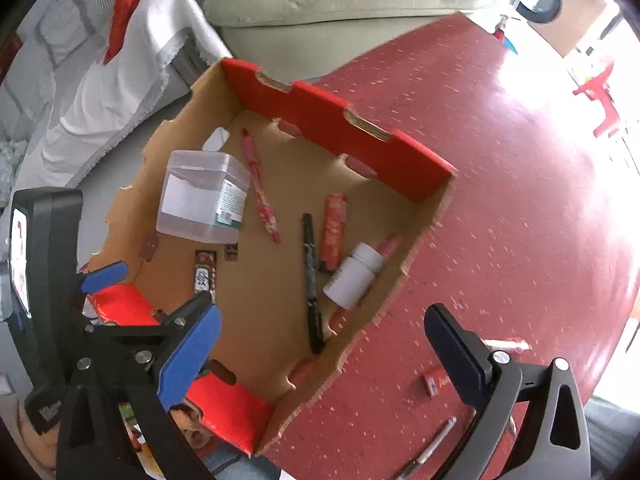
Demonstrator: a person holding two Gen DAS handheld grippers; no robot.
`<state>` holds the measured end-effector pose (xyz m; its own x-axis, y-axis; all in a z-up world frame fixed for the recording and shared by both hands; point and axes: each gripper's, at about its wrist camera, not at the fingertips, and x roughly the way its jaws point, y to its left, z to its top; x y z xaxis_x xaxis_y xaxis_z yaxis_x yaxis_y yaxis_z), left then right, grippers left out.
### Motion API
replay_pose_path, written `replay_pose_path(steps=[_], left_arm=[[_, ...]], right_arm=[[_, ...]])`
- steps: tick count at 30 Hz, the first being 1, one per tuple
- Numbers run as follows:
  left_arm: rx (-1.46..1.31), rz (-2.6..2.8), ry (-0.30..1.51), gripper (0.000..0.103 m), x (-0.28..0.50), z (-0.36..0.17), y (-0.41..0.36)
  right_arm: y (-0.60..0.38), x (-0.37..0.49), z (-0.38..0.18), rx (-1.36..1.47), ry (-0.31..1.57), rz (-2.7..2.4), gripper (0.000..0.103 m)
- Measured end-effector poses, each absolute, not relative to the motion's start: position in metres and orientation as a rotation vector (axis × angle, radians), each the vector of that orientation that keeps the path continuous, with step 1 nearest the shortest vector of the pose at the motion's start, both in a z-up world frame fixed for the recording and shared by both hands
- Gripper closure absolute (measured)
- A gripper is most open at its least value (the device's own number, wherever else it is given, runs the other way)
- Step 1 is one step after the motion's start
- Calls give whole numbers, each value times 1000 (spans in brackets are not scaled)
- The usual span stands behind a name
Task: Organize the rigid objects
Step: 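Move both tools back over the table toward the silver pen and pill bottle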
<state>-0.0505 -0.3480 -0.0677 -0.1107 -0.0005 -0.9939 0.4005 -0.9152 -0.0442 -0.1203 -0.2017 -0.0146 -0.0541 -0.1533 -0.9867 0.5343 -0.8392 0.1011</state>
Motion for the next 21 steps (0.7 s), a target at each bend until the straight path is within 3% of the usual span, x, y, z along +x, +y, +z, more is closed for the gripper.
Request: replay_pose_path(steps=[9,21], left_arm=[[2022,-2258,330,0,-57,-42,-284],[2271,-2411,4,0,-65,-40,-140]], right_arm=[[-91,-91,-23,1966,141,-2045,1],[73,-26,-62,2287,-332,-2155,1]])
